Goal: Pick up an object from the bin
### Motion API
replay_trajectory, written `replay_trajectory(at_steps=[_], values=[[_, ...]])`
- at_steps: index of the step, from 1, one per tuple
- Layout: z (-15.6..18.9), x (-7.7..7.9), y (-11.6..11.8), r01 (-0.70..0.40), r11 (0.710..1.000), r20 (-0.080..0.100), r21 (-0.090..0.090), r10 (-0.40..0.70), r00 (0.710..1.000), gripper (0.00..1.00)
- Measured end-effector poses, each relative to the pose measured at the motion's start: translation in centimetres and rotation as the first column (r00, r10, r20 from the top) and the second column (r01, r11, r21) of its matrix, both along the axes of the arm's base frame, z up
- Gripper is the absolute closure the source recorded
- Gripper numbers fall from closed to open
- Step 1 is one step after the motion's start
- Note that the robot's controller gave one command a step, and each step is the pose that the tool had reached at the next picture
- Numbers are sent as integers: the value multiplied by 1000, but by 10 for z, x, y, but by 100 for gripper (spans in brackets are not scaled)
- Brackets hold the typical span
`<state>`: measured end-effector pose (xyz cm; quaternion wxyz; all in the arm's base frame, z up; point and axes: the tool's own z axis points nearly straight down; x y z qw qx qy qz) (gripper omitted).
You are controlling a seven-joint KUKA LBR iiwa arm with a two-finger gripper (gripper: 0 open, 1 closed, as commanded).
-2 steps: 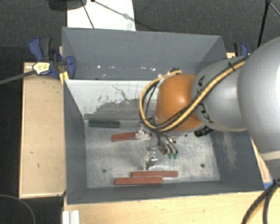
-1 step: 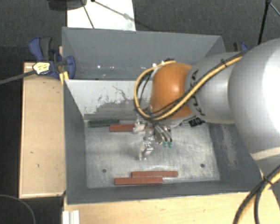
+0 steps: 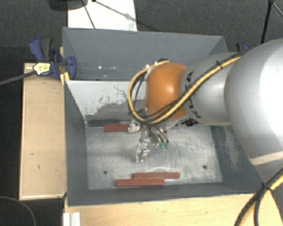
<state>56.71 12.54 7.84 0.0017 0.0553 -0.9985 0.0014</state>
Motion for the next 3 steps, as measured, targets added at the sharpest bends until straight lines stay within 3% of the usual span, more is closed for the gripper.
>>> replay_trajectory(at_steps=[1,2,3], values=[[0,-2,5,-12,1000,2,3,12,1000,0],[36,12,-30,-25,1000,3,3,25,1000,0],[2,30,-42,-3,1000,30,9,3,1000,100]])
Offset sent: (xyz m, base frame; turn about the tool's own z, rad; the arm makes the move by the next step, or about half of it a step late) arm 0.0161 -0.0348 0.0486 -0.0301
